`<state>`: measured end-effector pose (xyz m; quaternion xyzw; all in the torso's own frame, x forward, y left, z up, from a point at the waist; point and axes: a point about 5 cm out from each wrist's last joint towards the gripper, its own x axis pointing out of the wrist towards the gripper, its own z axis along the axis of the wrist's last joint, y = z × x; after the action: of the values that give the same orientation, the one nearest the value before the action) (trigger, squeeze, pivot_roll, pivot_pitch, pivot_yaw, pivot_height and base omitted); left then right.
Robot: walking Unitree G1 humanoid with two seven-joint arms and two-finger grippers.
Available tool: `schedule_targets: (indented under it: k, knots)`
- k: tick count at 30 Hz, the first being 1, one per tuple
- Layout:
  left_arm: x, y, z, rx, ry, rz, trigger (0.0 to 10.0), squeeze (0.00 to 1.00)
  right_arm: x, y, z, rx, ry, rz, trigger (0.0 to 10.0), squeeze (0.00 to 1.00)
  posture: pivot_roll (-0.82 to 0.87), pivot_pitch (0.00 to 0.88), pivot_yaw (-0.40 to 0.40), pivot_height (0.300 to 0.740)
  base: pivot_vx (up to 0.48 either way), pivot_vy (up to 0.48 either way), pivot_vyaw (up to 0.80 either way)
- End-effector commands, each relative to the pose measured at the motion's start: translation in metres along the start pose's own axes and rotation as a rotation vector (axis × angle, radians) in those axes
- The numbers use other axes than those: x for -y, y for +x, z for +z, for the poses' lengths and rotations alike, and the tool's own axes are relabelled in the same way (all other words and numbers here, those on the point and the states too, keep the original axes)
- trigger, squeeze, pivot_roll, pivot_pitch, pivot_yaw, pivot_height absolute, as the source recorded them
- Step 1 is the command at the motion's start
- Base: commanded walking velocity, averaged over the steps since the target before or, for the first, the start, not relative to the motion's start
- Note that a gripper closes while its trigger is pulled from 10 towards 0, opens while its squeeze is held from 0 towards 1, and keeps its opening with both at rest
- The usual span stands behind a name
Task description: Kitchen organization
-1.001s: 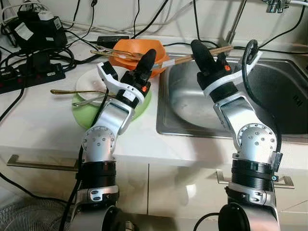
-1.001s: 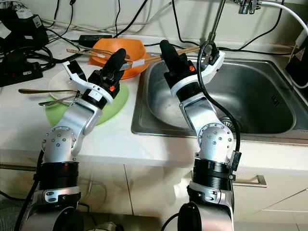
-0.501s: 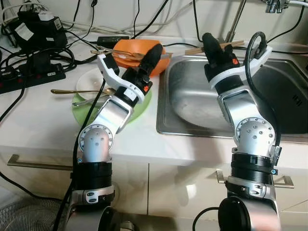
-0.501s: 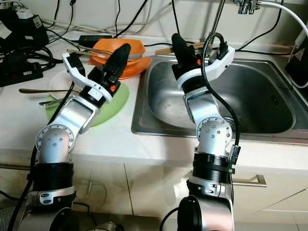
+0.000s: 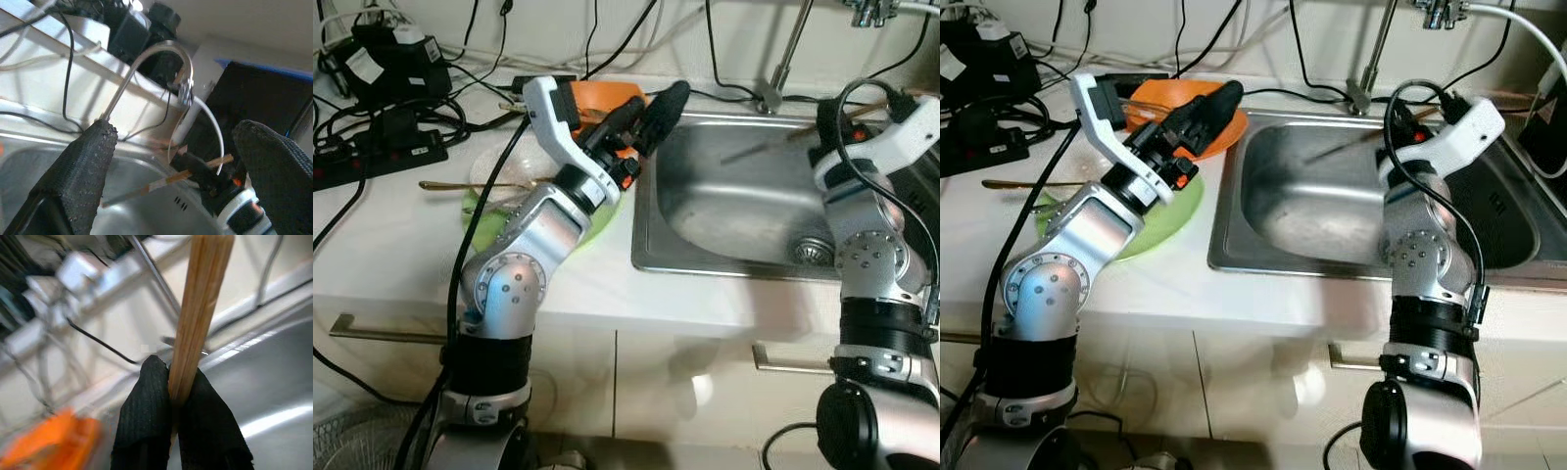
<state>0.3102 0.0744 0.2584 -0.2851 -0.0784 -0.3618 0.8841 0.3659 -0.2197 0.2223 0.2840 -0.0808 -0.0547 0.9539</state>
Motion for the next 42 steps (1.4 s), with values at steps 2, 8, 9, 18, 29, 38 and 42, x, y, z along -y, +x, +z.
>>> schedule_targets:
  k: [2, 8, 9, 18, 29, 38, 42]
  knots:
    - [-0.003, -0.007, -0.006, -0.057, 0.129, 0.008, 10.0, 1.0, 0.024, 0.001, -0.017, -0.128, -0.183, -0.045, 0.0, 0.0, 0.06, 0.001, 0.018, 0.74, 0.0, 0.0, 0.0]
    - [-0.017, -0.024, -0.018, -0.212, 0.359, -0.005, 10.0, 1.0, 0.028, 0.005, -0.033, -0.264, -0.377, 0.09, 0.0, 0.0, 0.07, 0.008, 0.024, 0.74, 0.0, 0.0, 0.0]
    - [-0.019, -0.027, -0.019, -0.231, 0.379, -0.008, 10.0, 1.0, 0.028, 0.006, -0.034, -0.274, -0.399, 0.107, 0.0, 0.0, 0.08, 0.009, 0.026, 0.74, 0.0, 0.0, 0.0]
    - [-0.029, -0.042, -0.024, -0.322, 0.488, -0.027, 10.0, 1.0, 0.018, 0.013, -0.057, -0.413, -0.58, 0.332, 0.0, 0.0, 0.11, 0.011, 0.054, 0.74, 0.0, 0.0, 0.0]
    - [-0.03, -0.047, -0.024, -0.349, 0.515, -0.038, 10.0, 1.0, 0.013, 0.017, -0.067, -0.499, -0.742, 0.413, 0.0, 0.0, 0.13, 0.022, 0.058, 0.74, 0.0, 0.0, 0.0]
    - [-0.029, -0.049, -0.027, -0.36, 0.52, -0.046, 10.0, 0.0, 0.003, 0.02, -0.069, -0.503, -0.754, 0.453, 10.0, 1.0, 0.14, 0.027, 0.043, 0.74, 0.0, 0.0, 0.0]
    - [-0.028, -0.049, -0.028, -0.357, 0.517, -0.04, 10.0, 0.0, 0.003, 0.02, -0.07, -0.507, -0.758, 0.451, 10.0, 1.0, 0.14, 0.033, 0.037, 0.74, 0.0, 0.0, 0.0]
